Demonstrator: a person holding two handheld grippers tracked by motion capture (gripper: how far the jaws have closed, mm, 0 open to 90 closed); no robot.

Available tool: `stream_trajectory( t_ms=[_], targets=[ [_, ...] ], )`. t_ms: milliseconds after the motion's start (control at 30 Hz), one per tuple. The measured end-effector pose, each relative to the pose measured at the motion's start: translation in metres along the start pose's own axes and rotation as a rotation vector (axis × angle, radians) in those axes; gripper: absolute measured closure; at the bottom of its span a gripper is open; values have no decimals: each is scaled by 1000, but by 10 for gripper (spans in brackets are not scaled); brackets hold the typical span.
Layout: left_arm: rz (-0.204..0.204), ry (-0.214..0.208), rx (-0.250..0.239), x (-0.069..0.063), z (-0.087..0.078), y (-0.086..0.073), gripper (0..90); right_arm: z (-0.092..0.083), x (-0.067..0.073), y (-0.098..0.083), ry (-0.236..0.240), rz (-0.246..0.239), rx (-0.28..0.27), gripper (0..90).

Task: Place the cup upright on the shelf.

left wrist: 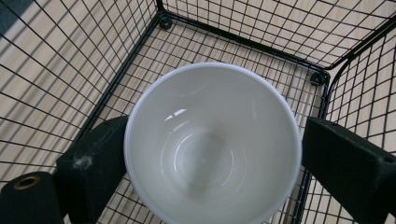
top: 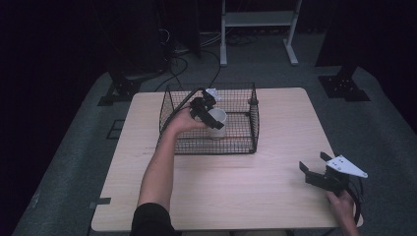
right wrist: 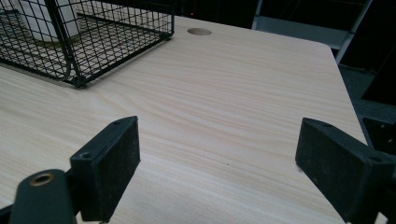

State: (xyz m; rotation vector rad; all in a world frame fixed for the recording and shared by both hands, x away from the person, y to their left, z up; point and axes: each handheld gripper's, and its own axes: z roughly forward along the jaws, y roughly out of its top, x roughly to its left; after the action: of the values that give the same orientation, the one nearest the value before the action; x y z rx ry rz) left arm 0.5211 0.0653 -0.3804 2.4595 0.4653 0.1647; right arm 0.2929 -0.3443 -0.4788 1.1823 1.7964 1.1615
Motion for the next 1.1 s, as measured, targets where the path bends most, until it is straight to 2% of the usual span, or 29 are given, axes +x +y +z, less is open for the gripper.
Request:
stream_trajectory(
  t_ms=[167, 500, 833, 1000, 1100],
  targets=[
    [0, 8, -20, -2, -9, 1, 86, 0, 0, 0, 2, 1, 0, 130],
    [34, 45, -63, -10, -28, 6, 79, 0, -1, 0, -1, 2, -1, 130],
    [55, 79, -88, -29, -48, 11, 78, 0, -1, 0, 3, 3, -3, 130],
    [75, 90, -141, -41, -60, 9, 78, 0, -1, 0, 5, 3, -4, 130],
    [82, 97, -146, -47, -64, 6, 78, 0, -1, 0, 5, 5, -4, 130]
  ],
)
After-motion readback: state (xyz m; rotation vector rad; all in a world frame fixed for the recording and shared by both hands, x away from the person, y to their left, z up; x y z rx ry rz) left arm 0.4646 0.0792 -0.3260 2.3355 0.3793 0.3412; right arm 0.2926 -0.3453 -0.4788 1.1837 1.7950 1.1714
